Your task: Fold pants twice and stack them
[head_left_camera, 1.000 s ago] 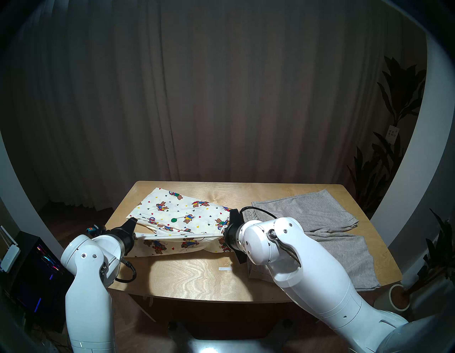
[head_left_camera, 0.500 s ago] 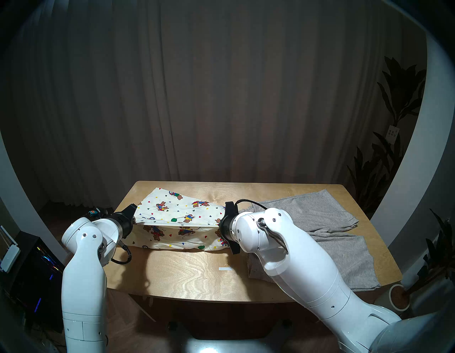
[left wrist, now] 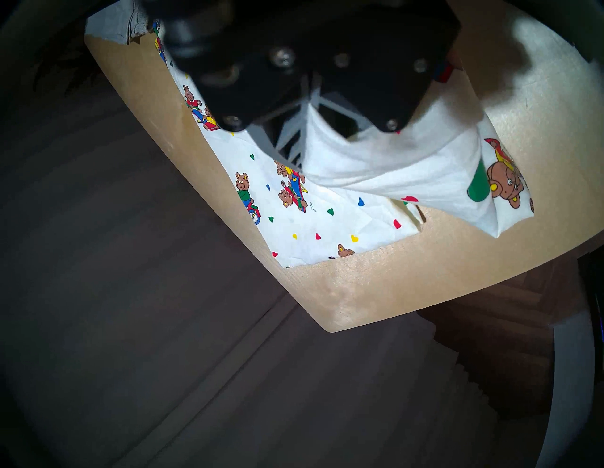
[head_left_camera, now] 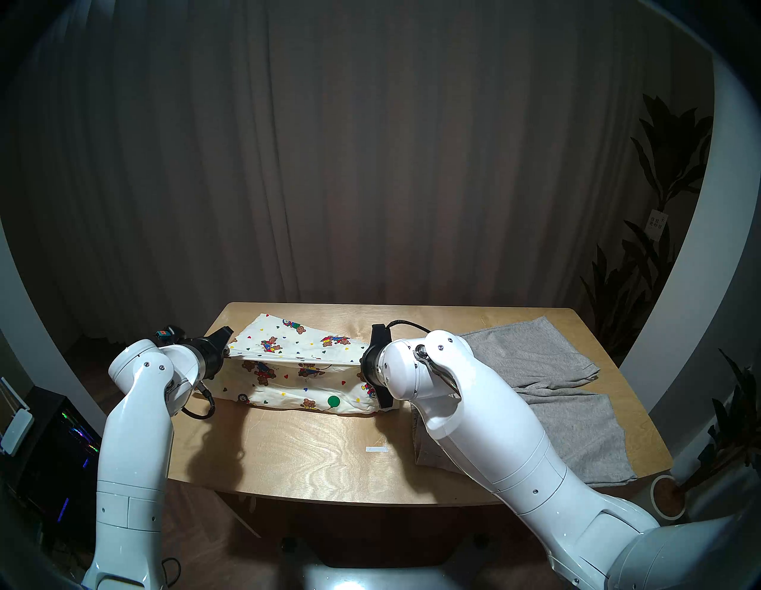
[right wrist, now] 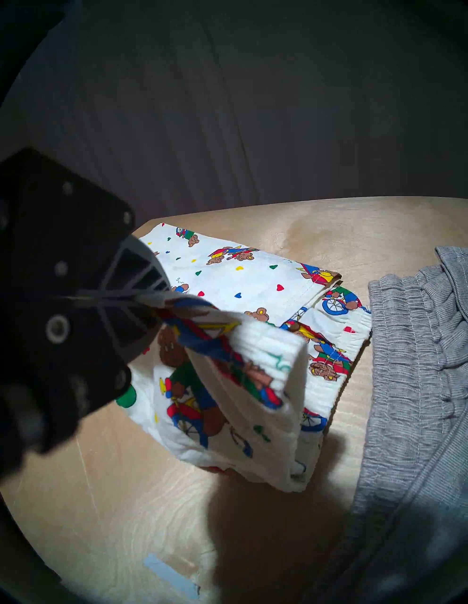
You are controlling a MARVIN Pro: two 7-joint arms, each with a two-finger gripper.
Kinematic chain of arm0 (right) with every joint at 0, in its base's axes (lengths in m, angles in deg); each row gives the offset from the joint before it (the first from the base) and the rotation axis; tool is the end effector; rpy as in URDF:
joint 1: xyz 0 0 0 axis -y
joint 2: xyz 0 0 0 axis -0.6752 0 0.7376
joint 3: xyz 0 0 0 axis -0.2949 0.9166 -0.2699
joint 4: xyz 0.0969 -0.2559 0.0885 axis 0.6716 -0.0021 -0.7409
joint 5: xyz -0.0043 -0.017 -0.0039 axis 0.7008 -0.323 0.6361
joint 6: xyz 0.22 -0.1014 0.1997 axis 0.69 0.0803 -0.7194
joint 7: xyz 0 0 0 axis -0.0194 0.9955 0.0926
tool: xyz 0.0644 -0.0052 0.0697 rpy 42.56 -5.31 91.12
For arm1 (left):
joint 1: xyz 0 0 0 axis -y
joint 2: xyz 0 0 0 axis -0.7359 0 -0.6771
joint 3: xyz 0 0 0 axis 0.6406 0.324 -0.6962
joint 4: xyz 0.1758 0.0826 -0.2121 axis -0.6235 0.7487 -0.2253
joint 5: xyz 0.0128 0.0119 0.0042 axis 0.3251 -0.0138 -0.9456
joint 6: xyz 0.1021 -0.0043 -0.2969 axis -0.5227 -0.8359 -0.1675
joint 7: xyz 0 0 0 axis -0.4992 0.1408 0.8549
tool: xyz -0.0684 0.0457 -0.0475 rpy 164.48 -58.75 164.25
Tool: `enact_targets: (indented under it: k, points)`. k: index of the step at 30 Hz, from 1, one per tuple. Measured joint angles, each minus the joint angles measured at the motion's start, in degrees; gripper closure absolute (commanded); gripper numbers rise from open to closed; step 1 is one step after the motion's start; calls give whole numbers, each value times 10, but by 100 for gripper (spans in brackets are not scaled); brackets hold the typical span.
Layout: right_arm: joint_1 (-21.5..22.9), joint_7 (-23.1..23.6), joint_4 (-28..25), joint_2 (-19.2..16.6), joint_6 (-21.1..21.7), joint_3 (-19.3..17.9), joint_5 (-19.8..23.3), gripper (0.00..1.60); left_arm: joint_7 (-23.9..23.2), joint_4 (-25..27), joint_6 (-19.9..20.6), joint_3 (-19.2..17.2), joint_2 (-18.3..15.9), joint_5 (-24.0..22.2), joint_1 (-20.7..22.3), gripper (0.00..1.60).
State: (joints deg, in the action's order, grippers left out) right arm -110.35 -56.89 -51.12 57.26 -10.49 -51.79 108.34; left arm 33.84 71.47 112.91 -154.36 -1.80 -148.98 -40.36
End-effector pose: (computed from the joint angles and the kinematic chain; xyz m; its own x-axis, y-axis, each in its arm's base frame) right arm 0.4105 0.1940 -0.2324 0.2951 -0.9396 -0.1732 -0.6924 -0.0854 -0.7164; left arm 0.4091 0.1570 -0.2381 0.3361 0.6942 0.6365 0.4262 -0.7148 0.5544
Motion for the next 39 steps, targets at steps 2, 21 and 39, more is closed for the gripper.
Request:
enact_targets:
  k: [2, 21, 39]
  points:
    - [5, 3, 10, 4, -1, -2, 0, 160, -5, -11, 2, 6, -6, 0, 11, 160]
    - [46, 17, 94, 35, -10, -23, 1, 160, -37, -107, 9, 69, -36, 2, 101, 160]
    - [76, 28, 163, 59, -20, -39, 1, 160, -58, -188, 10, 113, -41, 5, 179, 160]
